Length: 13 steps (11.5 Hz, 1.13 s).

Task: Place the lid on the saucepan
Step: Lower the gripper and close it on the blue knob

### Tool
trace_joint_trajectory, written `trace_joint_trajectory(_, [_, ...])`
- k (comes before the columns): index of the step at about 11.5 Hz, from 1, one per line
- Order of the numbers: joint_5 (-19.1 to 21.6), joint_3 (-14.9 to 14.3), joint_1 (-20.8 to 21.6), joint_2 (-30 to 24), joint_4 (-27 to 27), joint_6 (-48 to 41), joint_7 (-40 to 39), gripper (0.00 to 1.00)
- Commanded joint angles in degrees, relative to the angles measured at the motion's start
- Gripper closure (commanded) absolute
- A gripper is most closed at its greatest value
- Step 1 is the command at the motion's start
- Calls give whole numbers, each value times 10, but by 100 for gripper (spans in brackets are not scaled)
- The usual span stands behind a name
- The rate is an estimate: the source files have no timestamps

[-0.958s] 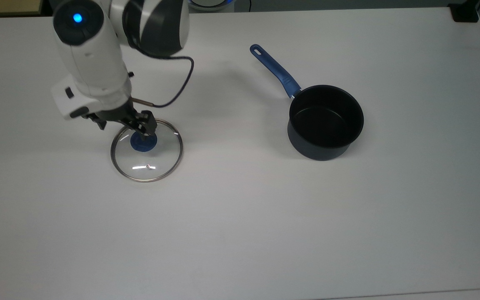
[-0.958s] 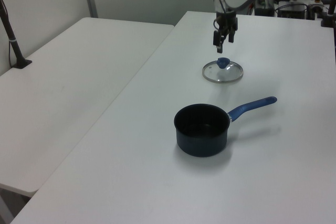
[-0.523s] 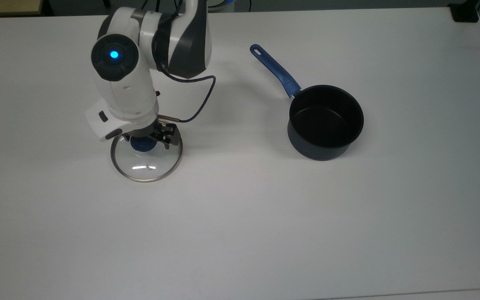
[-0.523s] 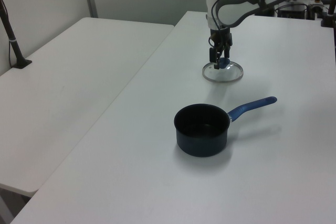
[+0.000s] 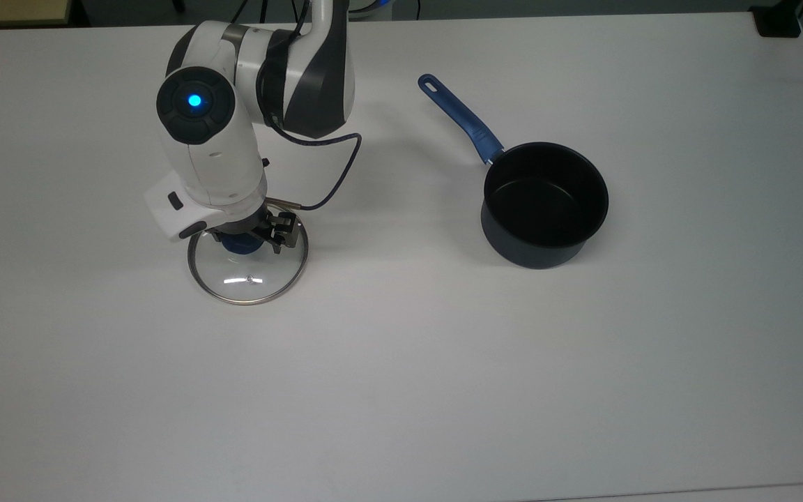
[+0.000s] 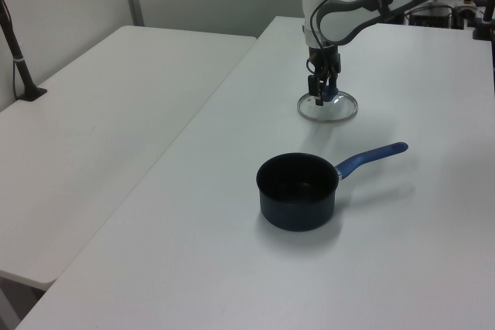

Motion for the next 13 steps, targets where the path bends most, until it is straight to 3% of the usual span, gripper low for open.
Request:
trace_joint_trajectory(1, [2, -3, 3, -3, -4, 14, 9, 38])
trace_joint_trajectory(5, [5, -6, -2, -21, -3, 7, 5, 49])
trace_joint_trajectory(13, [2, -11, 0, -52, 1, -19, 2, 49])
